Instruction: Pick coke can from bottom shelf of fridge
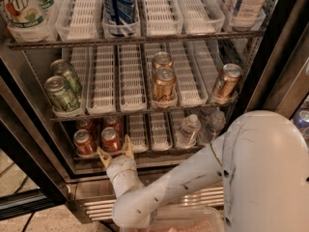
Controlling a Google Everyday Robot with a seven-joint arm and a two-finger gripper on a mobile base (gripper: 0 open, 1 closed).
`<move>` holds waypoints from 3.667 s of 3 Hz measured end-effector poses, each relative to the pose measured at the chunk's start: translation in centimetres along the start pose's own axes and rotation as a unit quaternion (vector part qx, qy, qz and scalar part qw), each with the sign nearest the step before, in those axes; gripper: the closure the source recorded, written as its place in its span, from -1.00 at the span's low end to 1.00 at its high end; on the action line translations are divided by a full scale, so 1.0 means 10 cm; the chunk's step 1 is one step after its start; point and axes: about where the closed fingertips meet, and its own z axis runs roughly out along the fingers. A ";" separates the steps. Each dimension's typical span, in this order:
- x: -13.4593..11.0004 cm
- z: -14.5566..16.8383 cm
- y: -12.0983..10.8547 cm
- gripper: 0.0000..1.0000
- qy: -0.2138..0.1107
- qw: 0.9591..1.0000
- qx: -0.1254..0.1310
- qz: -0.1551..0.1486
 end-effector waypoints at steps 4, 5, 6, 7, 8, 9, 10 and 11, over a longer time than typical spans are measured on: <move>-0.11 0.23 -0.11 -0.28 -0.034 0.999 0.030 0.030; -0.10 0.28 -0.10 -0.28 -0.031 0.999 0.029 0.034; -0.09 0.32 -0.10 -0.20 -0.029 0.999 0.028 0.035; -0.09 0.32 -0.10 0.18 -0.029 0.999 0.028 0.035; -0.09 0.32 -0.10 0.64 -0.029 0.999 0.028 0.035; -0.09 0.32 -0.10 1.00 -0.029 0.999 0.028 0.036; -0.13 0.32 -0.09 1.00 -0.029 0.999 0.019 0.040; -0.19 0.33 -0.10 1.00 -0.022 0.998 0.000 0.053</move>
Offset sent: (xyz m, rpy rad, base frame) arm 0.0095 0.0104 -0.0037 0.0387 -0.0321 0.0019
